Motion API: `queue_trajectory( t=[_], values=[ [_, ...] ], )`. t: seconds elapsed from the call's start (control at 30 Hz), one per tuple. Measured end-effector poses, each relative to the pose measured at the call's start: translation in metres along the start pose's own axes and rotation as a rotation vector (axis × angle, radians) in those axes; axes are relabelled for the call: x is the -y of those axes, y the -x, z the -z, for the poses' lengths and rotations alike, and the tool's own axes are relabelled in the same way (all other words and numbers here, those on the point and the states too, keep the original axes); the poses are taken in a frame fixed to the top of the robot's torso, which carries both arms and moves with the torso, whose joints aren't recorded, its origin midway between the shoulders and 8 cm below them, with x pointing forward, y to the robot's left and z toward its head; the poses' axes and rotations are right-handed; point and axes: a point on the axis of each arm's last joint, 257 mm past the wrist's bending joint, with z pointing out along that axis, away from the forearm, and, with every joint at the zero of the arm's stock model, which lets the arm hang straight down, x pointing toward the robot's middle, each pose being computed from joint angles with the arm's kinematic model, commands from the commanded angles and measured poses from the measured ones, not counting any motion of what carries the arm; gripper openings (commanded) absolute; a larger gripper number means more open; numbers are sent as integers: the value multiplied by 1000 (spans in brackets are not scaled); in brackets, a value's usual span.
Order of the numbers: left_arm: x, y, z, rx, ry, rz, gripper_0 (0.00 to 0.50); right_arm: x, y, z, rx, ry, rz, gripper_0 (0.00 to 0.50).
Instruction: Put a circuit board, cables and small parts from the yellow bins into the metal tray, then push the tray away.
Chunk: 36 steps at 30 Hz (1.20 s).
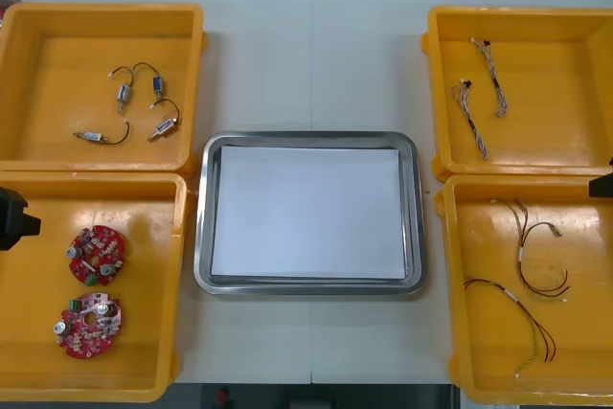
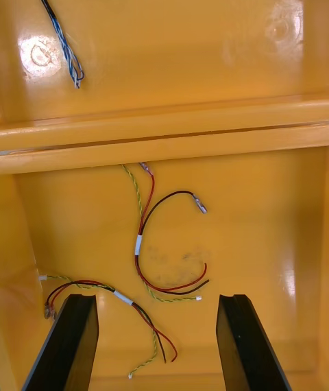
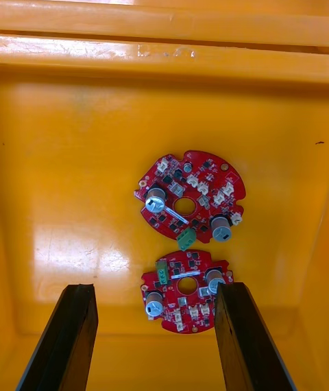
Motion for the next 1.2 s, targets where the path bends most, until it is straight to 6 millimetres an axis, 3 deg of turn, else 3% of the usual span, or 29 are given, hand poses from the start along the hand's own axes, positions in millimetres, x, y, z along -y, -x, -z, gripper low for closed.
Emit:
queue_trajectory(
  t=[1.2],
  values=[
    [-1, -6, -3, -14, 1, 4, 500, 1, -3, -2, -9, -2, -3, 500]
  ],
)
